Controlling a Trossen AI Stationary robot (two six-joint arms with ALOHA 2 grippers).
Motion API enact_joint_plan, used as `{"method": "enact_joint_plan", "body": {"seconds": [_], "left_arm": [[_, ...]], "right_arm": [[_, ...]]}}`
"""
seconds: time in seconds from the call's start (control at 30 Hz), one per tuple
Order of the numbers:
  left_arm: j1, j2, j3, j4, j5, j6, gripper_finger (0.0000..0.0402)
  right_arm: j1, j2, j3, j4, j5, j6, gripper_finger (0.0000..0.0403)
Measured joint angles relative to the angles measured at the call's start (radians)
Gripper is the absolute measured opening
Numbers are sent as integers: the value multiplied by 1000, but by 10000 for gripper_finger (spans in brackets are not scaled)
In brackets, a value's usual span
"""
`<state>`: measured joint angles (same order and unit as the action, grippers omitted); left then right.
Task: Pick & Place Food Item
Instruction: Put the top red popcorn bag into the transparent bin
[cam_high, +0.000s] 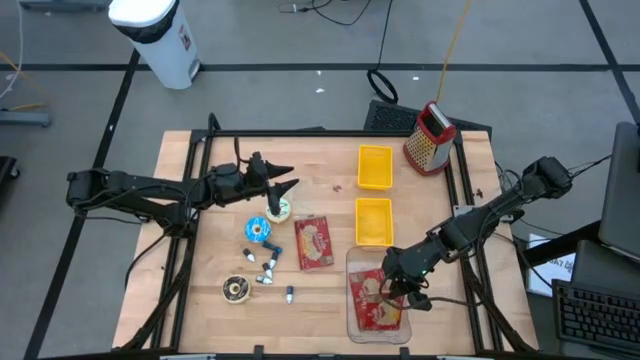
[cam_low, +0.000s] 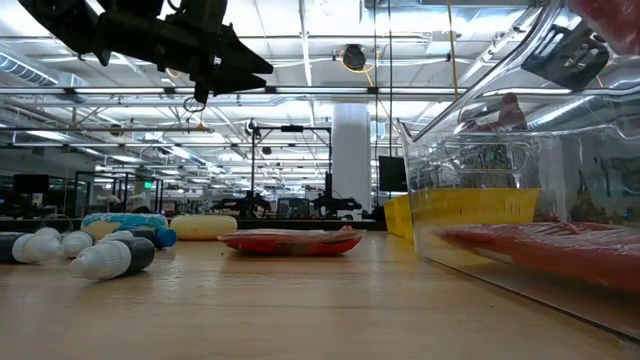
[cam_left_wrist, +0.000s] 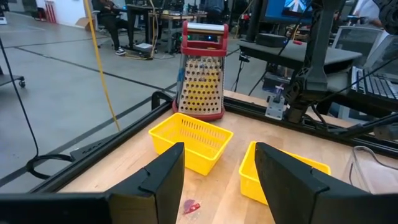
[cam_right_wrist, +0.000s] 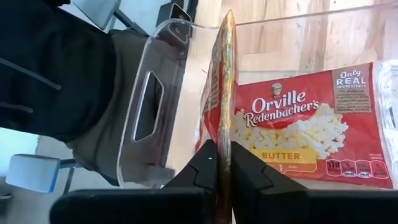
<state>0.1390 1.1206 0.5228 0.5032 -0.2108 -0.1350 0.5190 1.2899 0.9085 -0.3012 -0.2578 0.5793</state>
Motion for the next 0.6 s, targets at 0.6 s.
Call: {"method": "enact_joint_plan", "body": {"seconds": [0.6], "left_arm": [[0, 0, 0, -2, 0, 0, 187]], "right_arm": [[0, -1, 0, -2, 51, -18, 9]]}}
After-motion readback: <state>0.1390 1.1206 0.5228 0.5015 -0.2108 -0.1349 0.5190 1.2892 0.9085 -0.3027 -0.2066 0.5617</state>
